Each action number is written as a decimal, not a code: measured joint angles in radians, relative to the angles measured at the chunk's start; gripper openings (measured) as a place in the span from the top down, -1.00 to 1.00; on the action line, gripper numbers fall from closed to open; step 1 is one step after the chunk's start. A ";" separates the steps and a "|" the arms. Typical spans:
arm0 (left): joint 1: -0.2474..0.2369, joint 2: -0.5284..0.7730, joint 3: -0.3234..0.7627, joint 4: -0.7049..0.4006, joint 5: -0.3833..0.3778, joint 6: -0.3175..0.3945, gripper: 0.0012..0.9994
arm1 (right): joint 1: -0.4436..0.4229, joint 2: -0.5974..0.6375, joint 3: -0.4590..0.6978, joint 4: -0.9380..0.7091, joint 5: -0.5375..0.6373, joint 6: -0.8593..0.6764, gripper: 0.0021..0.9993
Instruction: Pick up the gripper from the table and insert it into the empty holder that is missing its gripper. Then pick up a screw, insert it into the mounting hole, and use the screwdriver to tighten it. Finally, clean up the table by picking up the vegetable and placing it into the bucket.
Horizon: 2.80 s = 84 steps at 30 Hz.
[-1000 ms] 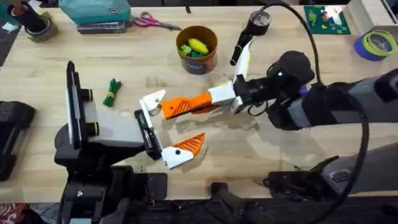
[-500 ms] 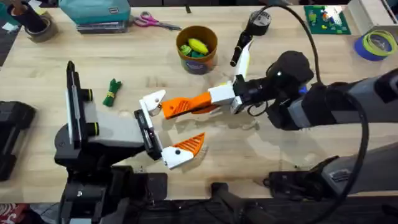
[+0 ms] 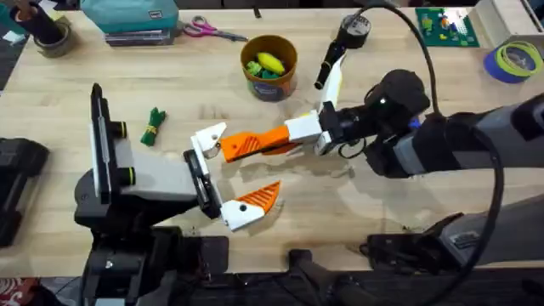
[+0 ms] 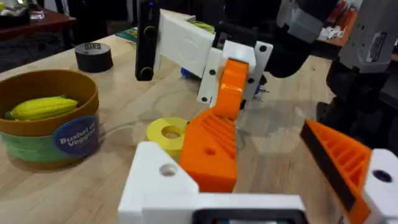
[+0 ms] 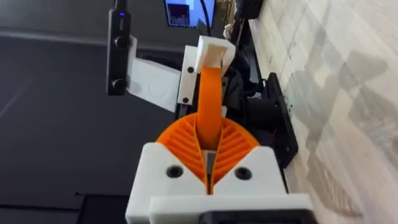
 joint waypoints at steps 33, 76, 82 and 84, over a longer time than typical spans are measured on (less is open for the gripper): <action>0.000 0.000 0.000 0.000 0.000 0.000 -0.97 | 0.020 0.001 0.000 -0.005 0.045 0.004 0.99; 0.000 0.000 0.000 0.003 -0.025 -0.007 -0.97 | 0.034 0.097 0.108 -0.021 0.021 0.015 0.99; 0.000 0.000 0.000 0.004 -0.025 -0.007 -0.97 | 0.039 0.106 0.124 -0.023 0.021 0.020 0.99; 0.000 0.000 0.000 0.003 -0.025 -0.007 -0.97 | 0.042 0.115 0.132 -0.023 0.021 0.023 0.99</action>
